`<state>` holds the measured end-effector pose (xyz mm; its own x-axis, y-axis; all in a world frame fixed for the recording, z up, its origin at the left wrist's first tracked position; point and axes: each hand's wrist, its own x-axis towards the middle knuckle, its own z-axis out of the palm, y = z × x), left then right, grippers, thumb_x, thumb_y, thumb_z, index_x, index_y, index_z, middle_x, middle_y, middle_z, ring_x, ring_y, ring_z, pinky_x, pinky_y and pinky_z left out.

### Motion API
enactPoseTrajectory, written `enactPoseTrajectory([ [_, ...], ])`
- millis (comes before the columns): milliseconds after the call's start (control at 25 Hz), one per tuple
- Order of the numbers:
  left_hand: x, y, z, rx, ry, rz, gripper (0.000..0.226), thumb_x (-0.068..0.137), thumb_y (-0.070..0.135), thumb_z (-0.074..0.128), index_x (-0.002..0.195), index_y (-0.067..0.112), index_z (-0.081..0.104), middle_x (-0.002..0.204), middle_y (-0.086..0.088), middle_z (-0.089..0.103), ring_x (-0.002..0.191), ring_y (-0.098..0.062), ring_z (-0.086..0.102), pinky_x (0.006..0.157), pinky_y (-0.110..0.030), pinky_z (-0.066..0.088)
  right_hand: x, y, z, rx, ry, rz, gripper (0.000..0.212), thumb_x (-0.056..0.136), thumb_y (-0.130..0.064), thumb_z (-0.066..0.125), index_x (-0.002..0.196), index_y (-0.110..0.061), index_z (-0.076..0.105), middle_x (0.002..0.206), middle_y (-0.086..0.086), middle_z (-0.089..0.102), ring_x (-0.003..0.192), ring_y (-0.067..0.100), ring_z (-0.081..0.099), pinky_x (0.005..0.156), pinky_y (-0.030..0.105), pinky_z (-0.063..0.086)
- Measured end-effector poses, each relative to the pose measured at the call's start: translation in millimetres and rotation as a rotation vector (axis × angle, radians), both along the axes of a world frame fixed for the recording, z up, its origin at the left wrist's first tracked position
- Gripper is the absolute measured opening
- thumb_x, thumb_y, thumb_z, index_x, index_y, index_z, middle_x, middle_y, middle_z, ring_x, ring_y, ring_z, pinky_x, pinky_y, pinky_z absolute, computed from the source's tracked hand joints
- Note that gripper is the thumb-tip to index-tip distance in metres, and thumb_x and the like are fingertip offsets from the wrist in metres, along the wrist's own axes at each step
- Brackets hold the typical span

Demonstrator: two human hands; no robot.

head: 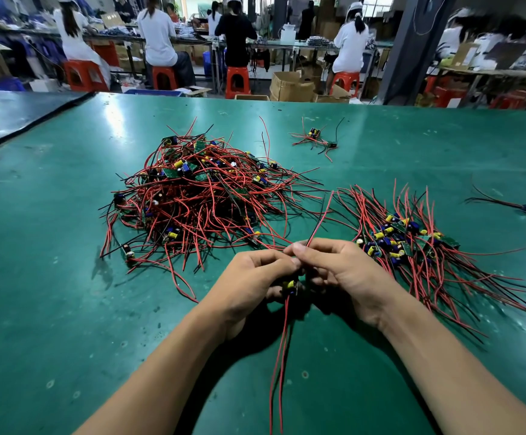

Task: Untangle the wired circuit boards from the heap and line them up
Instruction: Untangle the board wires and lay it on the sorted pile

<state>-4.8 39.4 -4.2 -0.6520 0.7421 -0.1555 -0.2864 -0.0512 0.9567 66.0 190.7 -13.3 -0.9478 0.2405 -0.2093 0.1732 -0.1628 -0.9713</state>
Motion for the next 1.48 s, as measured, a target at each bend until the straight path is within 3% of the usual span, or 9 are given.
enactPoseTrajectory([
  [160, 1.9, 1.0, 0.8, -0.040, 0.067, -0.034, 0.020, 0.087, 0.004, 0.065, 0.068, 0.009, 0.065, 0.066, -0.005, 0.062, 0.059, -0.015, 0.054, 0.059, -0.022, 0.044, -2.6, 11.2, 5.2, -0.057, 0.105, -0.258, 0.024, 0.088, -0.029, 0.069, 0.086, -0.005, 0.074, 0.061, -0.001, 0.043, 0.041, 0.006, 0.036, 0.038, 0.018, 0.027],
  [280, 4.0, 2.2, 3.5, -0.049, 0.089, -0.073, 0.022, 0.087, 0.003, 0.065, 0.066, 0.010, 0.064, 0.063, -0.002, 0.062, 0.055, -0.012, 0.051, 0.059, -0.024, 0.038, -3.8, 18.3, 11.5, -0.128, 0.155, -0.417, 0.028, 0.097, -0.026, 0.060, 0.080, -0.006, 0.071, 0.059, -0.004, 0.045, 0.038, 0.005, 0.033, 0.037, 0.017, 0.026],
  [440, 5.2, 0.3, 4.0, -0.031, 0.083, -0.131, 0.025, 0.087, -0.001, 0.063, 0.064, 0.010, 0.065, 0.068, -0.001, 0.066, 0.058, -0.013, 0.051, 0.056, -0.017, 0.043, -3.4, 18.4, 21.7, -0.550, 0.127, -0.363, 0.042, 0.090, -0.036, 0.062, 0.057, -0.010, 0.066, 0.054, -0.003, 0.041, 0.031, 0.004, 0.028, 0.031, 0.017, 0.023],
  [520, 4.4, -0.6, 1.9, -0.038, 0.090, -0.130, 0.025, 0.088, 0.000, 0.062, 0.066, 0.010, 0.066, 0.069, 0.000, 0.067, 0.059, -0.012, 0.052, 0.057, -0.017, 0.043, -2.4, 18.7, 22.2, -0.596, 0.119, -0.320, 0.044, 0.086, -0.043, 0.062, 0.057, -0.011, 0.066, 0.055, -0.003, 0.039, 0.031, 0.004, 0.027, 0.030, 0.016, 0.023],
  [640, 2.7, 2.4, 0.6, -0.003, 0.037, -0.021, 0.016, 0.094, 0.013, 0.061, 0.082, 0.005, 0.068, 0.067, -0.005, 0.061, 0.056, -0.012, 0.055, 0.053, -0.017, 0.047, -2.8, 17.5, 17.2, -0.392, 0.114, -0.291, 0.058, 0.080, -0.064, 0.058, 0.086, -0.009, 0.073, 0.057, -0.005, 0.043, 0.036, 0.004, 0.029, 0.034, 0.017, 0.024],
  [760, -0.9, 5.0, -0.2, 0.051, -0.075, 0.079, 0.029, 0.098, 0.032, 0.053, 0.099, 0.006, 0.068, 0.075, -0.007, 0.066, 0.063, -0.018, 0.061, 0.058, -0.027, 0.056, -3.2, 12.5, 10.5, -0.121, 0.078, -0.287, 0.065, 0.069, -0.071, 0.066, 0.100, -0.014, 0.074, 0.063, -0.007, 0.048, 0.043, 0.006, 0.034, 0.040, 0.019, 0.027],
  [1160, -0.3, 6.8, 2.8, 0.102, -0.230, 0.085, 0.054, 0.093, 0.058, 0.039, 0.127, 0.020, 0.059, 0.109, -0.007, 0.070, 0.083, -0.025, 0.069, 0.072, -0.039, 0.058, 2.8, -6.9, 6.6, 0.730, 0.149, -0.262, 0.027, 0.077, -0.024, 0.085, 0.092, -0.024, 0.063, 0.079, -0.006, 0.067, 0.064, 0.013, 0.056, 0.065, 0.024, 0.050],
  [1320, 1.5, 8.6, 0.2, 0.090, -0.197, 0.080, 0.051, 0.094, 0.057, 0.040, 0.128, 0.023, 0.057, 0.122, -0.006, 0.068, 0.092, -0.032, 0.068, 0.076, -0.041, 0.059, 3.2, 8.1, 8.2, 0.841, 0.241, -0.608, 0.015, 0.082, -0.023, 0.078, 0.089, -0.023, 0.065, 0.081, -0.005, 0.067, 0.063, 0.012, 0.057, 0.065, 0.028, 0.050],
  [1480, -1.1, 9.6, -1.0, 0.075, -0.166, 0.092, 0.052, 0.097, 0.052, 0.038, 0.123, 0.013, 0.059, 0.113, -0.014, 0.066, 0.078, -0.028, 0.068, 0.066, -0.036, 0.060, 13.2, 41.3, 8.3, 1.006, -0.050, -0.855, 0.024, 0.083, -0.037, 0.075, 0.100, -0.024, 0.065, 0.096, -0.001, 0.067, 0.088, 0.025, 0.061, 0.087, 0.043, 0.049],
])
